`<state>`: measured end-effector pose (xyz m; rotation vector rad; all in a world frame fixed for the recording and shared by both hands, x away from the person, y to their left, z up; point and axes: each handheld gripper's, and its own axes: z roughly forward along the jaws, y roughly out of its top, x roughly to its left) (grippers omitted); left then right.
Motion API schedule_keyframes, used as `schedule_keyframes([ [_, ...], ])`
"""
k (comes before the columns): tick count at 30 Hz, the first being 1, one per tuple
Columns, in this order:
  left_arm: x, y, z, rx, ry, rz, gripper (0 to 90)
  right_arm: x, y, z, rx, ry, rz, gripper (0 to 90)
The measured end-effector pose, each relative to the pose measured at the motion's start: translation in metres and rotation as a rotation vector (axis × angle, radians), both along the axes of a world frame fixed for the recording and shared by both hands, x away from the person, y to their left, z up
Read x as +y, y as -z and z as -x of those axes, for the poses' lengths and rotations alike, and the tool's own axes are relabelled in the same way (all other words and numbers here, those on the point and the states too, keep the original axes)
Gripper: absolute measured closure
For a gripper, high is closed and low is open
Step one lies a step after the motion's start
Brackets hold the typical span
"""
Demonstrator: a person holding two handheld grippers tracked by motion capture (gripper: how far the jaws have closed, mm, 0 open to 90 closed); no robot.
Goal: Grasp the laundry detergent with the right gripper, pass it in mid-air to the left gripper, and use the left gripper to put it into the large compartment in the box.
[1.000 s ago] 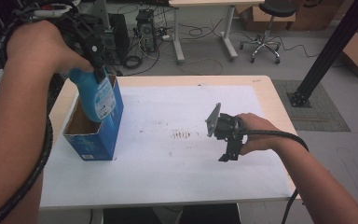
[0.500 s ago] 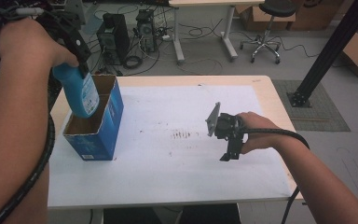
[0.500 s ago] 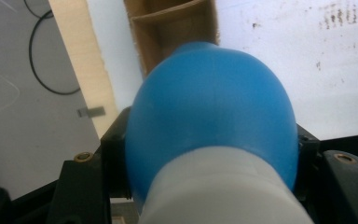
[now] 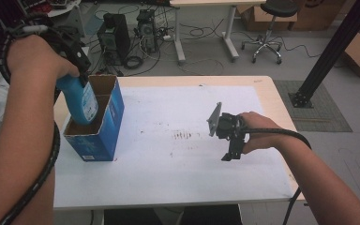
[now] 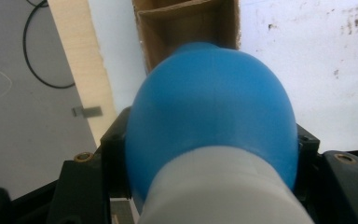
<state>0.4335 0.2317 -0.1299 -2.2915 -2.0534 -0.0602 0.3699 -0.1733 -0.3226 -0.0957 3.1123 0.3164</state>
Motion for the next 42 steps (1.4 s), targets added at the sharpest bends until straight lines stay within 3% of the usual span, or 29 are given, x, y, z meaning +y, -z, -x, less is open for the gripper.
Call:
schedule_keyframes([
  [11, 0.005, 0.036, -0.004, 0.029, 0.002, 0.009, 37.9, -0.001, 0.0, 0.0, -0.001, 0.001, 0.003, 0.0],
  [24, 0.008, 0.092, -0.007, 0.047, 0.0, 0.029, 37.9, 0.0, 0.004, 0.001, 0.005, -0.003, 0.001, 0.0],
  [42, 0.008, 0.143, -0.01, 0.071, 0.007, 0.025, 37.9, 0.0, 0.005, 0.001, 0.003, 0.002, -0.003, 0.0],
])
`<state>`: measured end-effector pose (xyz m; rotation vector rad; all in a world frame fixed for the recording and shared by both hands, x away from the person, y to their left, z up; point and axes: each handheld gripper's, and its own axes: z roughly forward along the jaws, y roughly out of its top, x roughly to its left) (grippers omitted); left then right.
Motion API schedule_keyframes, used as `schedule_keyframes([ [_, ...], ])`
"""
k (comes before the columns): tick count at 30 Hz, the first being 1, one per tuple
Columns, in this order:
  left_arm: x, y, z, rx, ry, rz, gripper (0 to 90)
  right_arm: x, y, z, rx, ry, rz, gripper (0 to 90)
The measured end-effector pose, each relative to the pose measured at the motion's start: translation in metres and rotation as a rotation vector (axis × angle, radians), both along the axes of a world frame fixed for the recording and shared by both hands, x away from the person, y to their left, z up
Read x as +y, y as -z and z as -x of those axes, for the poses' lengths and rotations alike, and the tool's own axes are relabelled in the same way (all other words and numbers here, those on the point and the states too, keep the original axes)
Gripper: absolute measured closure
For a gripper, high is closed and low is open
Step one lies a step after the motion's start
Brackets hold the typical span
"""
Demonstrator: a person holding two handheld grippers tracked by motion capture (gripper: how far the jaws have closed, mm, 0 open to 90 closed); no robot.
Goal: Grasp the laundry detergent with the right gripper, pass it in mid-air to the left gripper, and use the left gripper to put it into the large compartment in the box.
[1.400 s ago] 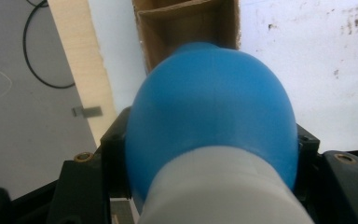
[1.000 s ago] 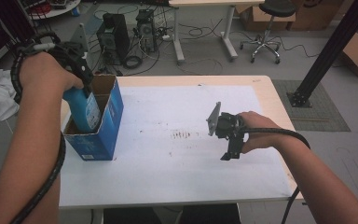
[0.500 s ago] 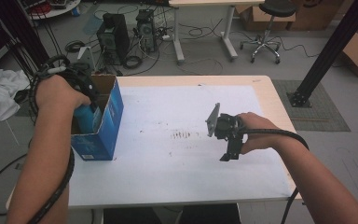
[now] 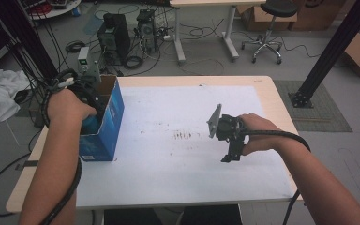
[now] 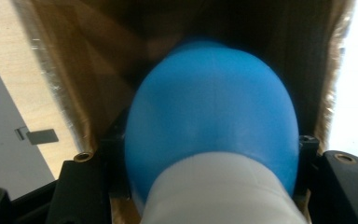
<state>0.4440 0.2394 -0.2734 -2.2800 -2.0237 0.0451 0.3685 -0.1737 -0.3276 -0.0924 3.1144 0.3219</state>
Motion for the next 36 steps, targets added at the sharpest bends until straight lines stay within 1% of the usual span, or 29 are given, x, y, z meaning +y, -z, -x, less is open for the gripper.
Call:
schedule_keyframes([
  [2, 0.0, 0.004, 0.0, 0.001, 0.006, 0.001, 37.9, 0.0, 0.0, 0.0, 0.0, 0.001, -0.003, 0.0],
  [7, 0.001, 0.014, 0.0, 0.005, 0.0, 0.003, 37.9, -0.001, 0.001, 0.001, 0.002, 0.003, -0.003, 0.0],
  [9, 0.002, 0.014, 0.0, -0.014, 0.005, 0.004, 37.9, -0.002, 0.002, 0.001, 0.003, 0.003, -0.006, 0.0],
  [10, 0.002, 0.015, 0.001, -0.013, 0.0, 0.008, 37.9, -0.002, 0.002, 0.001, 0.003, 0.003, -0.006, 0.0],
  [11, 0.002, 0.015, 0.0, -0.011, 0.006, 0.005, 37.9, -0.002, 0.003, 0.001, 0.003, 0.005, -0.003, 0.0],
  [13, 0.002, 0.015, 0.001, -0.02, 0.005, 0.008, 37.8, -0.002, 0.003, 0.001, 0.004, 0.006, -0.003, 0.0],
  [15, 0.002, 0.015, 0.001, -0.017, 0.004, 0.009, 37.8, -0.002, 0.003, 0.001, 0.004, 0.005, -0.005, 0.0],
  [18, 0.002, 0.015, 0.001, -0.01, 0.015, 0.01, 37.7, -0.002, 0.003, 0.001, 0.005, 0.005, -0.005, 0.0],
  [22, 0.004, 0.015, 0.002, -0.031, 0.02, 0.014, 37.7, -0.001, 0.003, 0.0, 0.001, 0.004, -0.006, 0.0],
  [30, 0.005, 0.015, 0.004, -0.032, 0.016, 0.022, 37.4, 0.002, 0.003, 0.0, 0.001, -0.003, -0.005, 0.1],
  [32, 0.005, 0.015, 0.003, -0.033, 0.024, 0.024, 37.3, 0.002, 0.003, 0.0, 0.002, -0.003, -0.007, 0.2],
  [34, 0.005, 0.016, 0.004, -0.029, 0.027, 0.038, 37.2, 0.002, 0.003, 0.001, 0.001, -0.003, -0.007, 0.2],
  [35, 0.005, 0.016, 0.004, -0.029, 0.033, 0.038, 37.0, 0.002, 0.003, 0.0, 0.002, -0.003, -0.007, 0.3],
  [36, 0.004, 0.016, 0.004, -0.03, 0.028, 0.039, 36.8, 0.002, 0.003, 0.0, 0.002, -0.003, -0.007, 0.4],
])
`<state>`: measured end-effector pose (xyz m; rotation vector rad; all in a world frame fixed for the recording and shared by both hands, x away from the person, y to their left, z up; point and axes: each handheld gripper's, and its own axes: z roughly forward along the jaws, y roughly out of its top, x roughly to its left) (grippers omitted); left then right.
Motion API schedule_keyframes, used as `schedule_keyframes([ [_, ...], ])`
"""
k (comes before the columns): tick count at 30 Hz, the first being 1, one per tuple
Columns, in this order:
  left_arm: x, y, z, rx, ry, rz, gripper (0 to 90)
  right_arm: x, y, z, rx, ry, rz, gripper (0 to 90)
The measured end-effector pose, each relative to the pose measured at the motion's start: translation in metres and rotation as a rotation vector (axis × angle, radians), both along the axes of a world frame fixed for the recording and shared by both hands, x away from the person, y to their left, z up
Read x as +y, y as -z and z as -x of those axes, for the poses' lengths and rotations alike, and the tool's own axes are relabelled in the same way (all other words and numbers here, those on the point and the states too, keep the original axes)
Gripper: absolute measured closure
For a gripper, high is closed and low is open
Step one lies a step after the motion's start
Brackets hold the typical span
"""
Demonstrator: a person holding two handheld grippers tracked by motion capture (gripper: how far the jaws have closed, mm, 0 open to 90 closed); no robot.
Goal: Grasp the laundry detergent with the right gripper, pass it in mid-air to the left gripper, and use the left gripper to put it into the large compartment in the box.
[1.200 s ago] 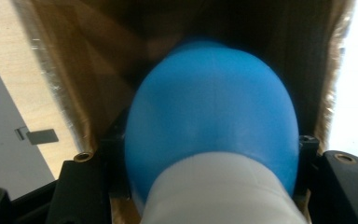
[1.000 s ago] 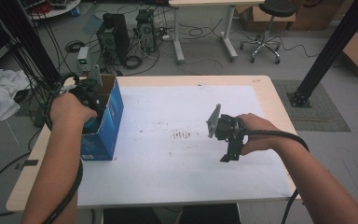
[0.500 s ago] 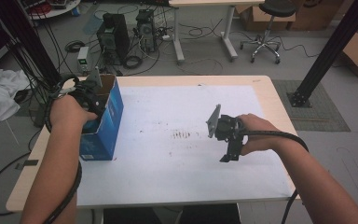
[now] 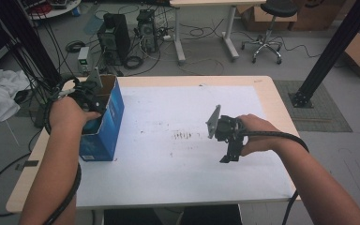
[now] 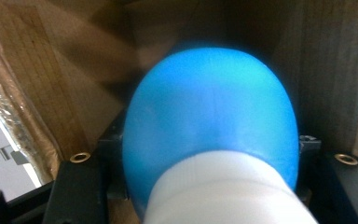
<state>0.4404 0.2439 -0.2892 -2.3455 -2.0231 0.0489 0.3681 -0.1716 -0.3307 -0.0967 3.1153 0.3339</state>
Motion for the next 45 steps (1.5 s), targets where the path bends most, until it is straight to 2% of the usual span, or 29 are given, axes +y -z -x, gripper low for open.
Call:
schedule_keyframes([
  [4, 0.002, -0.001, 0.0, -0.003, -0.012, -0.003, 31.5, 0.0, 0.001, 0.0, 0.002, 0.001, 0.003, 0.5],
  [9, 0.002, -0.005, 0.001, -0.011, -0.011, -0.016, 31.1, 0.002, 0.003, 0.0, 0.005, -0.002, 0.002, 0.6],
  [19, 0.002, -0.014, 0.003, -0.021, -0.015, -0.01, 28.0, 0.004, 0.004, 0.0, 0.007, -0.005, 0.002, 0.5],
  [27, 0.002, -0.034, 0.006, -0.048, -0.005, -0.01, 24.0, 0.004, 0.002, 0.0, 0.004, -0.007, -0.002, 0.5],
  [32, 0.0, -0.047, 0.009, -0.065, 0.01, -0.025, 19.8, 0.003, 0.001, 0.0, -0.003, -0.005, -0.008, 0.6],
  [37, -0.004, -0.054, 0.012, -0.068, 0.028, -0.034, 15.4, 0.003, 0.002, 0.0, -0.005, -0.004, -0.006, 0.6],
  [45, -0.01, -0.062, 0.015, -0.066, 0.056, -0.048, 13.5, 0.002, 0.0, 0.002, -0.01, -0.003, -0.014, 0.5],
])
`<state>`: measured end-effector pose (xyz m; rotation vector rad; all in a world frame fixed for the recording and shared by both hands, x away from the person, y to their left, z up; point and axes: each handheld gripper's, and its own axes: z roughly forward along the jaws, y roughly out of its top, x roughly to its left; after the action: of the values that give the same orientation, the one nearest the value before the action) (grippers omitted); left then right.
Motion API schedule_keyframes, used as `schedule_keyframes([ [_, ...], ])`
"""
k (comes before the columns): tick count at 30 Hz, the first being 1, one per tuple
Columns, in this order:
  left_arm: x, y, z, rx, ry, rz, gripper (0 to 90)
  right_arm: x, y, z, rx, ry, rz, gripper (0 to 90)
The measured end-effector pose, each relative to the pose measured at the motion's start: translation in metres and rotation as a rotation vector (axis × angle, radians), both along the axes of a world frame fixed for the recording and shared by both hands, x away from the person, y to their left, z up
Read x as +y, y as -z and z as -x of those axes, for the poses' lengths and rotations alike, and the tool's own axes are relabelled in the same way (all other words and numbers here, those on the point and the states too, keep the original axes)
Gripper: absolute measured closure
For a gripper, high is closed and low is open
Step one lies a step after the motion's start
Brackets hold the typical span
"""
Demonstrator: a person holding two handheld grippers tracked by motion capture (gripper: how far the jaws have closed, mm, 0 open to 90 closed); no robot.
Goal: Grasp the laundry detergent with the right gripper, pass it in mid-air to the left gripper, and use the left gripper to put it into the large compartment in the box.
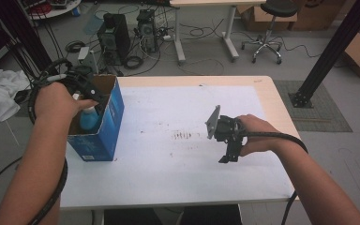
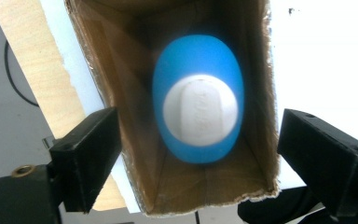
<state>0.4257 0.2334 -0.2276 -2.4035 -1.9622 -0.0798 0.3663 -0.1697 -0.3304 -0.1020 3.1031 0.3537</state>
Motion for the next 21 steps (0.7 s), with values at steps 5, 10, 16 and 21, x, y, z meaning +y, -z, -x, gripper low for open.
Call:
schedule_keyframes([
  [5, -0.006, -0.013, 0.002, 0.003, 0.023, -0.007, 9.1, -0.001, -0.001, 0.001, 0.0, -0.001, 0.0, 0.5],
  [10, -0.015, -0.026, 0.004, -0.015, 0.06, -0.016, 9.0, -0.002, -0.001, 0.0, 0.0, 0.002, 0.0, 0.5],
  [16, -0.04, -0.036, 0.008, -0.014, 0.169, -0.01, 7.1, -0.002, -0.001, 0.0, 0.002, 0.004, -0.002, 0.5],
  [21, -0.063, -0.039, 0.012, -0.013, 0.269, -0.004, 4.7, -0.002, -0.001, 0.001, 0.003, 0.003, 0.002, 0.5],
])
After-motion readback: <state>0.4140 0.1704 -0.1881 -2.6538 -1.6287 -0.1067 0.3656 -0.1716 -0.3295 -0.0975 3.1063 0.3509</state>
